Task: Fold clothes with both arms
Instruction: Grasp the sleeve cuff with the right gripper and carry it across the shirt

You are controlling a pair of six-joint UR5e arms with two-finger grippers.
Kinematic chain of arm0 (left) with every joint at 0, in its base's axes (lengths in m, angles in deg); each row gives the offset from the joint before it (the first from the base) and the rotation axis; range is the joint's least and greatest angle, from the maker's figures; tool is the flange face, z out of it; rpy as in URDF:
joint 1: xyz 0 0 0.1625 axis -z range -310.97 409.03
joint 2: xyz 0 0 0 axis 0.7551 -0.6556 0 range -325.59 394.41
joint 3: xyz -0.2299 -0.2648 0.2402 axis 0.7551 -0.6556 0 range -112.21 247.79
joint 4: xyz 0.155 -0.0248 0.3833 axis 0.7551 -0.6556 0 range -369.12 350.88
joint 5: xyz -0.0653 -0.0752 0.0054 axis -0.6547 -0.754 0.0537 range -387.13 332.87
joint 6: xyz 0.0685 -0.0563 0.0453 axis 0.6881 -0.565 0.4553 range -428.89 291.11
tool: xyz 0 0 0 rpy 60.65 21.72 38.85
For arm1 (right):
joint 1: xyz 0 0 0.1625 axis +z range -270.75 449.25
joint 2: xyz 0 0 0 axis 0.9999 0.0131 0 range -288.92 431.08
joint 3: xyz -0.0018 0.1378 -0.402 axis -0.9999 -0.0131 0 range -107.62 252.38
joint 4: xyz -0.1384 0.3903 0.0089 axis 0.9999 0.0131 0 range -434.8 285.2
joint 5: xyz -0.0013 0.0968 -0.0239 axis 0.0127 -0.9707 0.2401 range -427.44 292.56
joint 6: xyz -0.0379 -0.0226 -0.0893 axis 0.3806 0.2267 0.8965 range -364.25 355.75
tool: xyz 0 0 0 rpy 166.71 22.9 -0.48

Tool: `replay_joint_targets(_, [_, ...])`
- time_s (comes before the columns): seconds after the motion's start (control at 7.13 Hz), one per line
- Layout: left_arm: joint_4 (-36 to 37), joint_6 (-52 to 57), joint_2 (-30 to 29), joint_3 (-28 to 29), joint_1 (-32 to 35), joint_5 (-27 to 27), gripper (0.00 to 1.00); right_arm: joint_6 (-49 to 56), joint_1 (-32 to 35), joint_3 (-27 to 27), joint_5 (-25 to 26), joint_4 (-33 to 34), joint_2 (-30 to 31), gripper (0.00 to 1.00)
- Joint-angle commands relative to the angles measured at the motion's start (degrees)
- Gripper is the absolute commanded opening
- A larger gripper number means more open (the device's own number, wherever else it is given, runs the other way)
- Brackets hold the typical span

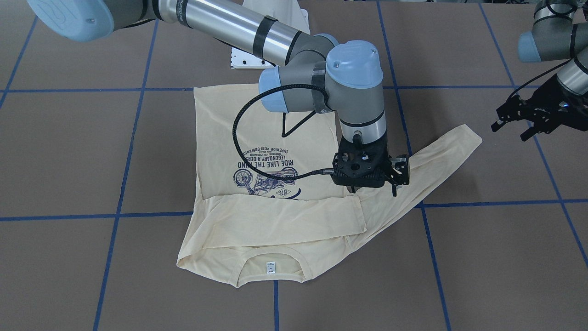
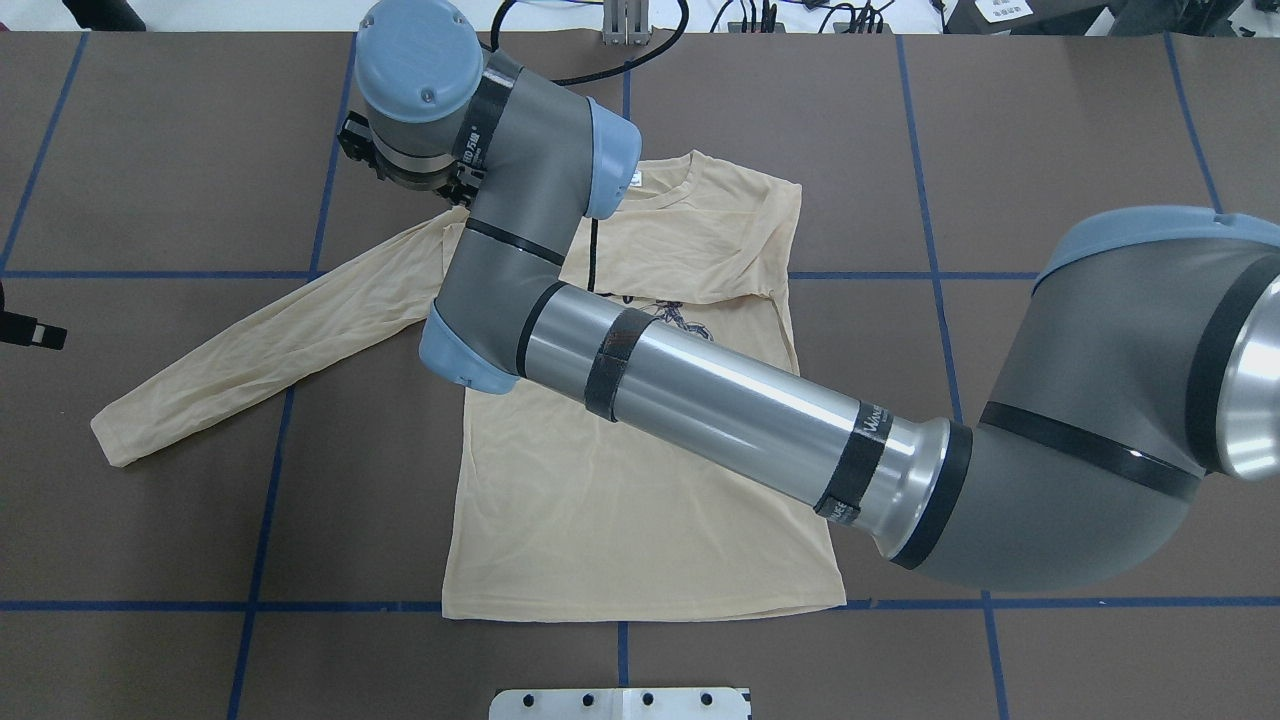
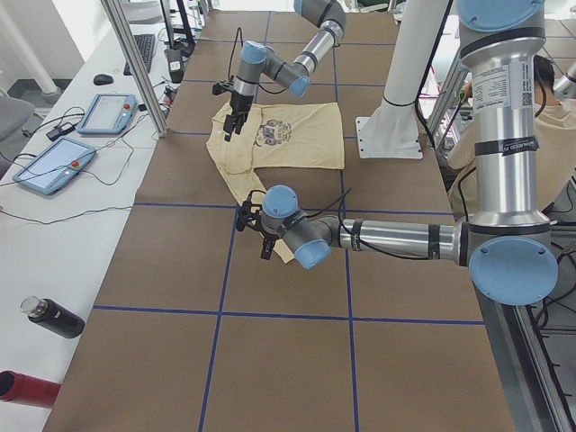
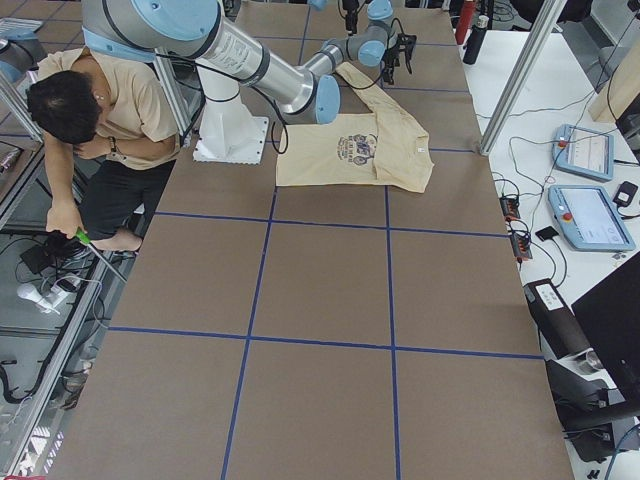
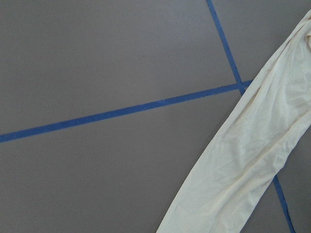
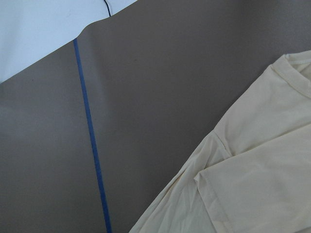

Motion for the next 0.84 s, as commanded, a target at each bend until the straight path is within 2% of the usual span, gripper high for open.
replay_joint_targets(0.0, [-2.60,-1.46,-0.30,4.75,-4.05,0.33,0.94,0.29,3.45,12.05,-4.63,2.87,8.83,0.99])
replay_joint_targets(0.14, [-6.36,-1.55,-0.74,7.55,-4.33,0.24,0.90,0.73,6.25,18.83,-9.54,3.33,15.25,0.99])
replay_joint_targets(0.28, [-7.87,-1.64,-0.92,8.63,-4.42,0.24,0.79,0.82,7.41,21.51,-11.07,3.34,18.01,1.00])
replay_joint_targets(0.42, [-7.89,-1.64,-1.09,8.72,-4.42,0.24,0.57,0.82,7.51,22.14,-11.09,3.34,18.73,1.00])
replay_joint_targets(0.56, [-7.80,-1.64,-1.10,8.90,-4.94,0.24,0.49,0.73,7.60,22.15,-11.09,3.17,18.74,1.00])
replay_joint_targets(0.7, [-7.71,-1.64,-1.10,9.25,-5.90,0.24,0.49,0.65,7.69,22.24,-11.09,3.08,18.74,1.00])
